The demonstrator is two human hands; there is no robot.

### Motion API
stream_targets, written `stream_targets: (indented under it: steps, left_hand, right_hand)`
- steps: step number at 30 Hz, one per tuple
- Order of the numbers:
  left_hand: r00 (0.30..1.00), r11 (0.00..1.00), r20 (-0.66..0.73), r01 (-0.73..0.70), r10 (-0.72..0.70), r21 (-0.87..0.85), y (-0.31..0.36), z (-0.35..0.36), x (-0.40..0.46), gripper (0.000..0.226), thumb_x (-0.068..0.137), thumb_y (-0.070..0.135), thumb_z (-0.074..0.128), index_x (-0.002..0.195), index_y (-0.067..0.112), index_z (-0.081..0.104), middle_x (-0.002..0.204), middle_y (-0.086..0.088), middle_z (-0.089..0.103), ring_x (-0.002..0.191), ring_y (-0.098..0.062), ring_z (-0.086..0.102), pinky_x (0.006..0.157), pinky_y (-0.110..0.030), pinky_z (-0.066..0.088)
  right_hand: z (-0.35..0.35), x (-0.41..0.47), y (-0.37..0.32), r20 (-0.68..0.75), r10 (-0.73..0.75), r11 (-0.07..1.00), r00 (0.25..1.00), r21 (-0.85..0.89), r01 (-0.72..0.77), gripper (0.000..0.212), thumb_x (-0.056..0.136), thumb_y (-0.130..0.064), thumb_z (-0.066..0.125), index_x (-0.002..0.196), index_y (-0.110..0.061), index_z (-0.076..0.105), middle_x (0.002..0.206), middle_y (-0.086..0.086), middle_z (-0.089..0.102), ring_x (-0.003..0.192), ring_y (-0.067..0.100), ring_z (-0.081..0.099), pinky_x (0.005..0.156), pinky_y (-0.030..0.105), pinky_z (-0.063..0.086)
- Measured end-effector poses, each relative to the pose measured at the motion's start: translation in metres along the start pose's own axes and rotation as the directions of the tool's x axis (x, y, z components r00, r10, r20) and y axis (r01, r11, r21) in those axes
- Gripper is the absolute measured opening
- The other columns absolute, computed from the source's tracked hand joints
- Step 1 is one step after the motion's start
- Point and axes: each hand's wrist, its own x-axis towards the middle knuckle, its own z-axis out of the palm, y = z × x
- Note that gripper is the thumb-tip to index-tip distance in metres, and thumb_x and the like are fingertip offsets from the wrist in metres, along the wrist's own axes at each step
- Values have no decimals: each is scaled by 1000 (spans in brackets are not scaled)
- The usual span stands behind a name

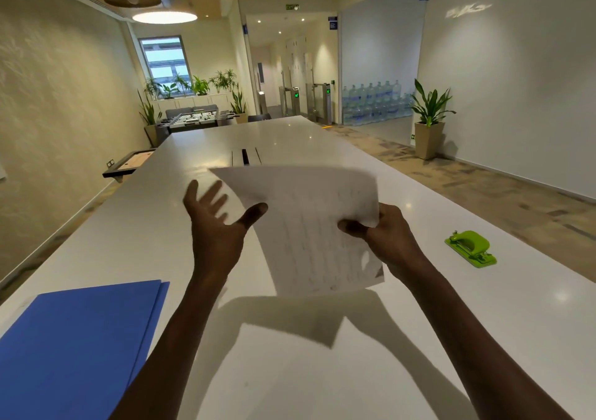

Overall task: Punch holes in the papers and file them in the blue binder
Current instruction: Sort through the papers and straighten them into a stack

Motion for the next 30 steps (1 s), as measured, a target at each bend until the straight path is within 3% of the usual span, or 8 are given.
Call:
stream_targets:
  steps: [2,4,6,11,15,20,26,30]
  left_hand:
    - [971,962,176,196,-163,-190,-1,4,-4,91,63,27,88,140,16,40,125,1,62,109,-18,64,86,-30,52]
    - [912,946,359,274,-199,-172,-2,9,-13,56,72,31,82,121,14,60,105,-1,74,96,-25,71,72,-27,56]
    - [890,953,408,277,-205,-126,-5,16,-23,38,78,27,76,113,17,64,95,2,76,90,-18,72,66,-23,57]
    - [961,984,216,176,-171,-3,-4,33,-33,43,80,36,74,116,15,62,101,2,71,90,-14,68,74,-29,56]
    - [977,987,142,162,-162,11,-14,39,-39,23,81,34,74,99,26,62,95,7,69,85,-7,66,70,-24,54]
    - [951,956,116,275,-286,101,-54,44,-64,48,78,28,77,116,2,62,96,0,67,95,-25,67,75,-27,50]
    - [955,957,97,270,-279,103,-50,44,-55,47,79,31,76,117,9,59,98,0,65,88,-20,63,76,-31,53]
    - [944,951,140,282,-298,126,-56,46,-64,46,82,26,74,121,5,59,107,-6,68,89,-18,61,76,-28,49]
  right_hand:
    - [1,0,3,48,89,989,995,113,-94,29,72,-19,81,99,-17,71,93,-5,75,85,10,70,77,30,56]
    - [5,-3,7,96,142,976,985,150,-155,34,72,-21,81,104,-14,70,96,-2,74,88,15,71,81,37,57]
    - [11,-6,11,53,141,984,989,101,-145,33,74,-23,79,105,-14,69,95,-2,74,85,16,71,78,36,57]
    - [20,-9,8,-165,28,998,986,53,-20,21,77,-23,77,94,-19,67,90,-4,71,82,10,67,65,26,54]
    - [22,-13,15,-155,45,996,987,77,-34,18,75,-25,78,90,-21,68,87,-8,72,79,7,67,62,21,53]
    - [36,-33,60,-115,177,983,977,77,-169,25,72,-25,82,87,-29,63,88,-11,69,86,12,68,71,33,59]
    - [31,-24,45,-95,162,987,982,29,-160,22,74,-22,80,80,-33,61,85,-12,68,78,3,65,67,28,57]
    - [33,-28,60,-73,196,981,978,12,-195,22,74,-22,80,82,-29,61,84,-15,67,79,8,66,67,28,57]
